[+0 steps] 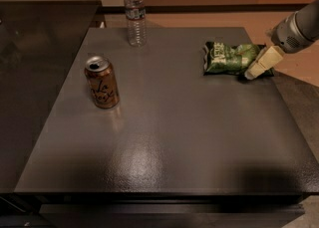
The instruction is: Move green jalapeno chip bag near orange can
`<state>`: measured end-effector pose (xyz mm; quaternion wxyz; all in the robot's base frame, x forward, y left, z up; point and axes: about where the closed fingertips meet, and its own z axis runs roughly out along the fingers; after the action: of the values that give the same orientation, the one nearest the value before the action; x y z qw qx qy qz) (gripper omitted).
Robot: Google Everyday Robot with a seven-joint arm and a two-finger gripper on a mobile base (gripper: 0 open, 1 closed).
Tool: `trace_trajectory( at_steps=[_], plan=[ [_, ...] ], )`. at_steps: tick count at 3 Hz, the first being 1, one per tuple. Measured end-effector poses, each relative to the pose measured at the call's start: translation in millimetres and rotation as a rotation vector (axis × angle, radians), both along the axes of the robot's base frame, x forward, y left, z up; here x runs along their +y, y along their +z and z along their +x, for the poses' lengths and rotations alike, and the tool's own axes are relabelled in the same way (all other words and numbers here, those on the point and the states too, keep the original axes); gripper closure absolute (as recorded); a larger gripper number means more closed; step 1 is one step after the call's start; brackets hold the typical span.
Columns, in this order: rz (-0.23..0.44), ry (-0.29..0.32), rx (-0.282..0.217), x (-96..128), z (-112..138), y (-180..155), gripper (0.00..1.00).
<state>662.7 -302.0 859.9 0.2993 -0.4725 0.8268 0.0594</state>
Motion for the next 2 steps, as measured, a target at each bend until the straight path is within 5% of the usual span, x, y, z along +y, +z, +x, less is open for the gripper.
trace_trajectory(
  at_steps=[1,2],
  plan=[
    [0.009,-0.025,0.000,-6.3,11.9,-6.9,0.00],
    [0.011,-0.045,0.009,-7.8,17.5,-11.4,0.16]
  ],
)
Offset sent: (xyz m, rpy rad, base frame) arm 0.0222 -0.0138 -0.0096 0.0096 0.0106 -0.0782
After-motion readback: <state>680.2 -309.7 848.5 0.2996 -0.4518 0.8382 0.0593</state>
